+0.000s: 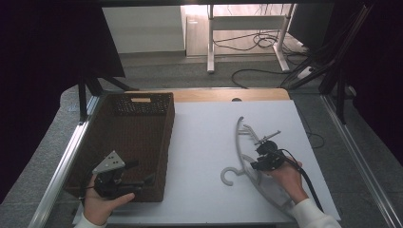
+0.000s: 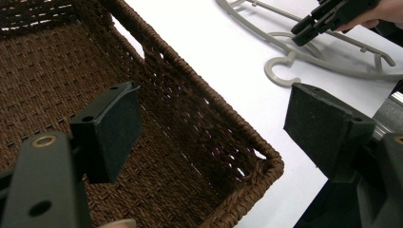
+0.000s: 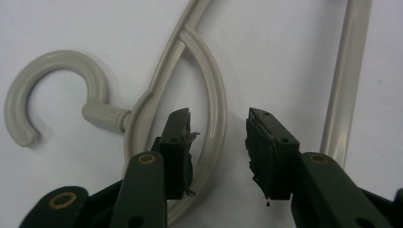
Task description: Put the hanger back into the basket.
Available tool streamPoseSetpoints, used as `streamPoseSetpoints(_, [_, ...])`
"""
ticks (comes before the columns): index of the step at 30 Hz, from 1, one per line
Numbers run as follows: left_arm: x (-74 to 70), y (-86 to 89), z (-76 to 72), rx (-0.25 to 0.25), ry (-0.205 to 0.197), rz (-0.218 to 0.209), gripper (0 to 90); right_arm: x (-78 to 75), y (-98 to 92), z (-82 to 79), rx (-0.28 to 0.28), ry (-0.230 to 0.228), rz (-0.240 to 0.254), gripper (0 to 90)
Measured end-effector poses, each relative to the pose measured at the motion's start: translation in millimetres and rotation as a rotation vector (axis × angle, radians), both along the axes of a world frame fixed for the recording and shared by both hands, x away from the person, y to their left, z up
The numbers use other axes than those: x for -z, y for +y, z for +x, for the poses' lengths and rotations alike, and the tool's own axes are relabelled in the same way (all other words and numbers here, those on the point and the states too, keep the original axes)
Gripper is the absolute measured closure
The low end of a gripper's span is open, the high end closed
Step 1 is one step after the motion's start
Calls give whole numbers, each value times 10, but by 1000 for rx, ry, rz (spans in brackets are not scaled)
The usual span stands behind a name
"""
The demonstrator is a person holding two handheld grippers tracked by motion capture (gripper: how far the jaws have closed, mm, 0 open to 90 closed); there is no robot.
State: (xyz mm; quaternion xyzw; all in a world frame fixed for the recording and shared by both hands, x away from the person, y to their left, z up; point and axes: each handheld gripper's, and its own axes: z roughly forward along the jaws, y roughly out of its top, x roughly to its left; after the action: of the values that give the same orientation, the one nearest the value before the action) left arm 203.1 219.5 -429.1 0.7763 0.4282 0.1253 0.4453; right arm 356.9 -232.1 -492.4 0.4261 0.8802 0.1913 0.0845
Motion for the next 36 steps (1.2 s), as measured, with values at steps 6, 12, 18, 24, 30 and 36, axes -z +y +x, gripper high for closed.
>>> streamPoseSetpoints(6, [4,-1,-1,2,-1,2,195,36,33,-1,8,1,-29,723])
streamPoseSetpoints(12, [7,-3,0,2,0,3,194,39,78,-9,13,-5,-48,774])
streamPoseSetpoints(18, [6,0,-2,3,-2,3,194,33,73,13,33,13,-35,789])
streamPoseSetpoints(24, [11,14,2,0,0,1,195,16,45,30,27,2,-24,813])
streamPoseSetpoints(30, [12,16,3,0,0,1,194,-39,12,32,27,-9,11,817])
streamPoseSetpoints(36, [12,18,5,-1,1,1,194,-135,-50,35,17,-38,71,819])
